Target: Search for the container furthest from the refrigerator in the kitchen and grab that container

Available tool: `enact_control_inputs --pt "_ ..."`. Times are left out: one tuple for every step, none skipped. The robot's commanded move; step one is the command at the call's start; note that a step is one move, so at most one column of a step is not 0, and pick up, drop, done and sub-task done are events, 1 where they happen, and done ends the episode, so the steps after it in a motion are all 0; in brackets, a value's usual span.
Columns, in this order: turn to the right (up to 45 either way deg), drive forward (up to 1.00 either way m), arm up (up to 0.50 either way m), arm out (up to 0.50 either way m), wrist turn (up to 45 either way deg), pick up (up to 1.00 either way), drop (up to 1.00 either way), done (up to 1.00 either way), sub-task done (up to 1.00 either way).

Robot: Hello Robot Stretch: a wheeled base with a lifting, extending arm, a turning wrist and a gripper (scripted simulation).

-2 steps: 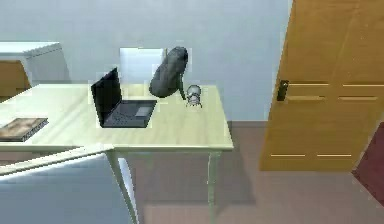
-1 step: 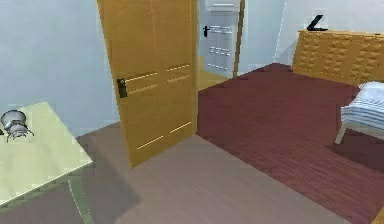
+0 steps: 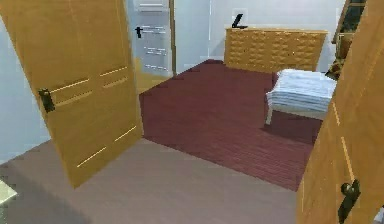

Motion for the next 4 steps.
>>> enact_control_inputs --pt "0.0 0.3 0.0 0.0 0.0 0.0 0.0 0.0 0.0" --pt "6.0 0.0 0.0 0.0 0.0 0.0 0.0 0.0 0.0" --pt "3.0 0.0 0.0 0.0 0.0 0.0 0.0 0.0 0.0" --pt "0.0 1.0 0.0 0.0 0.0 0.0 0.0 0.0 0.0"
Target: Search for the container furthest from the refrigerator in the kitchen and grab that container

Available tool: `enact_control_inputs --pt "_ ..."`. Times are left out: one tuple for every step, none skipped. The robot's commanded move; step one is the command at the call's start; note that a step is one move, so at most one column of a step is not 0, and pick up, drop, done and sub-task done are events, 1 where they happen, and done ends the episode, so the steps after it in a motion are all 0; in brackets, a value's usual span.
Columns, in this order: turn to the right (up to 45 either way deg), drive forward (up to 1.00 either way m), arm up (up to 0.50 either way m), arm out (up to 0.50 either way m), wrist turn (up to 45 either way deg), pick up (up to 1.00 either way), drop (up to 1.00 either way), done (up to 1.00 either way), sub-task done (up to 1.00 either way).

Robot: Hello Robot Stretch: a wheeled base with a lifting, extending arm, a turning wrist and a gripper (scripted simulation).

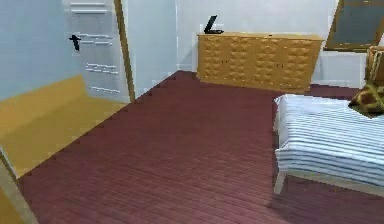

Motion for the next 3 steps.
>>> enact_control_inputs --pt "0.0 1.0 0.0 0.0 0.0 0.0 0.0 0.0 0.0" --pt "0.0 0.25 0.0 0.0 0.0 0.0 0.0 0.0 0.0" --pt "21.0 0.0 0.0 0.0 0.0 0.0 0.0 0.0 0.0"
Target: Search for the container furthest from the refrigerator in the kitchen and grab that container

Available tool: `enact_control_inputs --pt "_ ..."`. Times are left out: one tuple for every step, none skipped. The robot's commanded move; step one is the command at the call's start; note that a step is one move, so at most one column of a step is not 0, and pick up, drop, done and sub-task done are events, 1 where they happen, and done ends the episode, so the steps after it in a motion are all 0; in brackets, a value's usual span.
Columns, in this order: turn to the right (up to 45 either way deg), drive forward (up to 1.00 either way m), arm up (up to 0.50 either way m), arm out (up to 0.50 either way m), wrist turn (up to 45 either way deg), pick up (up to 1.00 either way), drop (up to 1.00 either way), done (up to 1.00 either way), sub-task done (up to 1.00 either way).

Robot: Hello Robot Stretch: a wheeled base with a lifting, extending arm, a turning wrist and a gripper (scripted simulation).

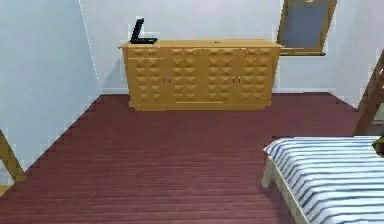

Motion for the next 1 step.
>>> enact_control_inputs --pt "0.0 1.0 0.0 0.0 0.0 0.0 0.0 0.0 0.0"
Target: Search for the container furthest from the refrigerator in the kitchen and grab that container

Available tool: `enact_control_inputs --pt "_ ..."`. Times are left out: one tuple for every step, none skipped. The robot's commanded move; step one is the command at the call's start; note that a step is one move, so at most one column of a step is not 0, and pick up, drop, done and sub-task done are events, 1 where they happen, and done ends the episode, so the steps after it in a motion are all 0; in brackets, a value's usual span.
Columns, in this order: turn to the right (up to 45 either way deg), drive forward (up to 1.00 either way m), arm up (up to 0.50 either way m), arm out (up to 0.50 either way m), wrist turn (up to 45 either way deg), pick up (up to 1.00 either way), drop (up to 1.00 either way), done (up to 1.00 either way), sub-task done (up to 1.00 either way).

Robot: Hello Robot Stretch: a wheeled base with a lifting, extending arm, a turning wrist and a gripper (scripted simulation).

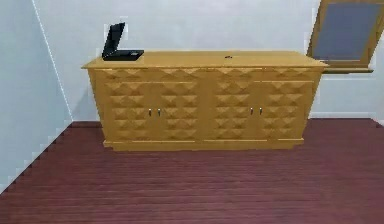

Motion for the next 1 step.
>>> enact_control_inputs --pt "6.0 0.0 0.0 0.0 0.0 0.0 0.0 0.0 0.0"
